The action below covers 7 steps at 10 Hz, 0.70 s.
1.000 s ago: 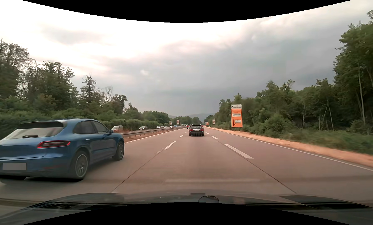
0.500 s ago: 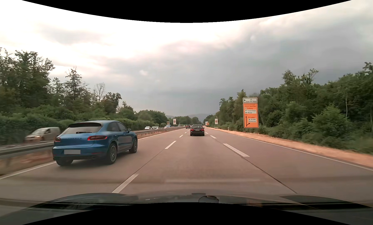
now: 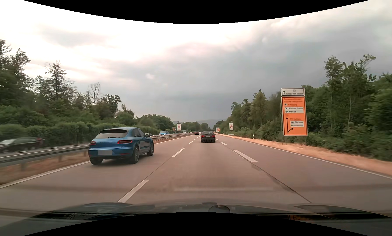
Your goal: Follow the waypoints while adhering to traffic rules and regulations
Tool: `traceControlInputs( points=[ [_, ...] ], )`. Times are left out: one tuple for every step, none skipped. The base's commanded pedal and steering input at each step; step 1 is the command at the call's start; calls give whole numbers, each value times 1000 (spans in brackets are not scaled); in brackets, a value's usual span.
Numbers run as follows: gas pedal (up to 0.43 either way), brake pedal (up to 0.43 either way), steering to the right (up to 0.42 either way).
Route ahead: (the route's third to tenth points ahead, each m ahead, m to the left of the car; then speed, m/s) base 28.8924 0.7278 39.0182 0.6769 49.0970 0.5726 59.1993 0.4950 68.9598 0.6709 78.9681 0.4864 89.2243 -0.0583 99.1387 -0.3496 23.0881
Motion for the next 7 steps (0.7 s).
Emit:
traceControlInputs(
  points=[
    [169,0,1],
    [169,0,1],
    [169,0,1],
    [157,0,1],
    [157,0,1],
    [157,0,1],
    [150,0,1]
  ],
)
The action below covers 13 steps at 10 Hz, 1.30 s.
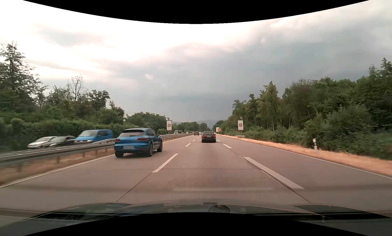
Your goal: Follow the waypoints while adhering to traffic rules and regulations
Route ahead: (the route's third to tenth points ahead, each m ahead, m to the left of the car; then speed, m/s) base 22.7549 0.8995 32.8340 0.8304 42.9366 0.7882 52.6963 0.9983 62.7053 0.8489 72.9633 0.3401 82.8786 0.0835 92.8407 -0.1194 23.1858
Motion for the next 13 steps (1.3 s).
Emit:
traceControlInputs(
  points=[
    [150,0,1],
    [150,0,1],
    [110,0,1],
    [98,0,1],
    [98,0,2],
    [98,0,1],
    [87,0,1],
    [87,0,1],
    [87,0,1],
    [87,0,1],
    [98,0,1],
    [98,0,1],
    [98,0,1]
  ],
)
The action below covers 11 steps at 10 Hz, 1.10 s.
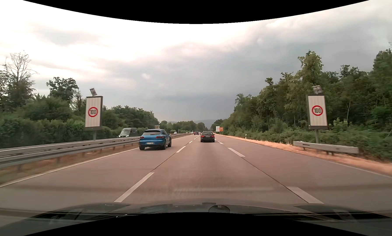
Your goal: Follow the waypoints while adhering to traffic rules and regulations
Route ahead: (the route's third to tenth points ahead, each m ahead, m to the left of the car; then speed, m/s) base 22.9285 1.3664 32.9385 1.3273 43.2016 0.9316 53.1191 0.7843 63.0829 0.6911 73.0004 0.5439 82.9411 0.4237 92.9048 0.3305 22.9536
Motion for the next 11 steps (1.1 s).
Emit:
traceControlInputs(
  points=[
    [98,0,1],
    [98,0,1],
    [98,0,1],
    [98,0,1],
    [98,0,1],
    [98,0,1],
    [98,0,1],
    [110,0,1],
    [118,0,1],
    [118,0,1],
    [130,0,0]
  ],
)
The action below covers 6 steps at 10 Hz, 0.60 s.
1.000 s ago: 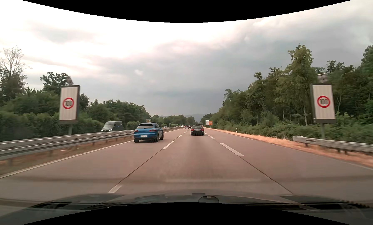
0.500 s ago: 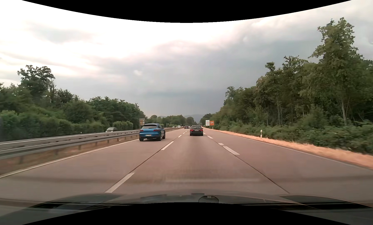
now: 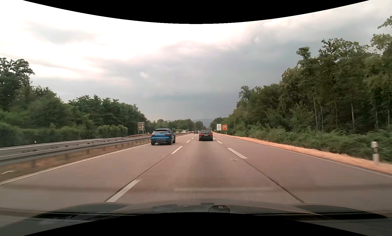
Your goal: Follow the waypoints while adhering to traffic rules and regulations
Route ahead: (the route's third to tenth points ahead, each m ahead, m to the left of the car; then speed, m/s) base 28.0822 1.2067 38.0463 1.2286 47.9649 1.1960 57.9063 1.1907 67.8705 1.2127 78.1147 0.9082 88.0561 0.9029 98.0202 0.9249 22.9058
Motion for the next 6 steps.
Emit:
traceControlInputs(
  points=[
    [157,0,0],
    [157,0,0],
    [157,0,0],
    [157,0,0],
    [157,0,0],
    [157,0,0]
  ],
)
